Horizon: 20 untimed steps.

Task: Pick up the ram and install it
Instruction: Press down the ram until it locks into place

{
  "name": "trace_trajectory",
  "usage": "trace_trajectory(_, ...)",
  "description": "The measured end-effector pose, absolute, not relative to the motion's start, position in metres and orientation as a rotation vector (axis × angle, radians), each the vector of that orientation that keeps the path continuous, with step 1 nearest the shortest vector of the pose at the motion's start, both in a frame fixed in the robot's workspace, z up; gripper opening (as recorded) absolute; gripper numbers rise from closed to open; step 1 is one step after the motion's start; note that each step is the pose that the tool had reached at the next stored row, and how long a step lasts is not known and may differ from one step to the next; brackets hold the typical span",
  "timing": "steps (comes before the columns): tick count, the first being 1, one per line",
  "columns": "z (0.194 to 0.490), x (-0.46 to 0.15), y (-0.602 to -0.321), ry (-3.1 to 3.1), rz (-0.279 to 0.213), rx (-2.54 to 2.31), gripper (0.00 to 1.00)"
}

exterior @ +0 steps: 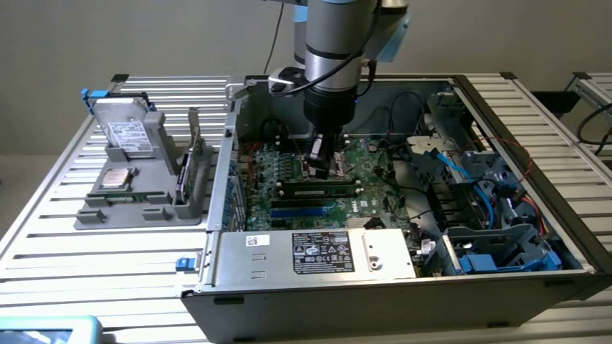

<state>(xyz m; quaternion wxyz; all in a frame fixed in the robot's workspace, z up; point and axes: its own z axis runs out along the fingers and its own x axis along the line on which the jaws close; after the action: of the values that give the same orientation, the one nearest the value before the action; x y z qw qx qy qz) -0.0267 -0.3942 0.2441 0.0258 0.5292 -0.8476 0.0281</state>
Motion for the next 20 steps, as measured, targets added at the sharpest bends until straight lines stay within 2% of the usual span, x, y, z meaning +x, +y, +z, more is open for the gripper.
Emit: trace_trajectory(20,0.244,-0.0268,-0.3943,-2.812,0.096,1.309,0.11)
